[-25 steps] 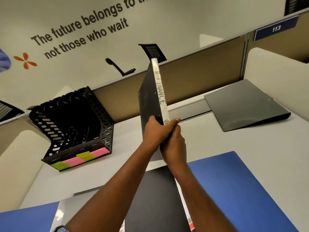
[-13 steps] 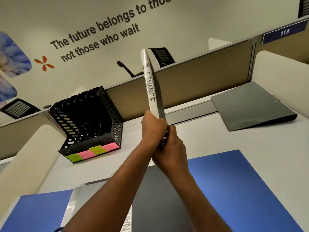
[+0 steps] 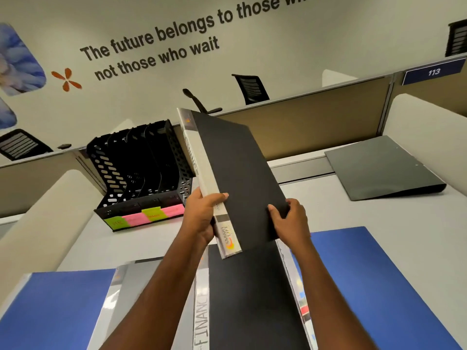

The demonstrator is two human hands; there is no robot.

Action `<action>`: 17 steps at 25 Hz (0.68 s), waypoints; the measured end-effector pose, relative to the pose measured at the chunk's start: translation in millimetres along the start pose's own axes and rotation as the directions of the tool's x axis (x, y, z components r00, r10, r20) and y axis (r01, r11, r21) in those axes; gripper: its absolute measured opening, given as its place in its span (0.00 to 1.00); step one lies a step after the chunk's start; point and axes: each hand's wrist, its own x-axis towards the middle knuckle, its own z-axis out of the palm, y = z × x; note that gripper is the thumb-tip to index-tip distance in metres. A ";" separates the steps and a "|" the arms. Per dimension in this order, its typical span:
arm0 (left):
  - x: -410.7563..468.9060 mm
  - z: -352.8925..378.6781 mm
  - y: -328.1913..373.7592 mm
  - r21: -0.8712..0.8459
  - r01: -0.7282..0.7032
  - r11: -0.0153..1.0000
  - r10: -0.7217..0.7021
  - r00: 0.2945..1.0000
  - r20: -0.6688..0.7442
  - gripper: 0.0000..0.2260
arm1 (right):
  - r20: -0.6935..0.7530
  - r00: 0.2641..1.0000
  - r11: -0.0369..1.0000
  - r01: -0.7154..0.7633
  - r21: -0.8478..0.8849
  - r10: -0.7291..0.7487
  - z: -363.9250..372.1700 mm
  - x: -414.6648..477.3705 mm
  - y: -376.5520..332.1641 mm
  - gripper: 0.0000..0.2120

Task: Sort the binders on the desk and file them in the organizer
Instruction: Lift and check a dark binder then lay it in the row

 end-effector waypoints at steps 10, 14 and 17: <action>-5.8 -121.0 -47.0 -0.055 0.066 0.996 -0.061 0.995 0.075 0.22 | -0.197 0.970 0.989 -0.147 -0.020 0.141 35.8 -44.4 9.0 0.14; -9.9 -142.3 -85.0 -0.083 0.231 0.969 -0.223 0.970 0.096 0.25 | -0.216 0.957 0.963 -0.227 -0.142 0.194 44.6 -74.5 26.1 0.15; -16.2 -147.9 -107.7 -0.099 0.360 0.928 -0.344 0.928 0.145 0.25 | -0.235 0.939 0.920 -0.305 -0.244 0.249 44.7 -91.3 36.9 0.17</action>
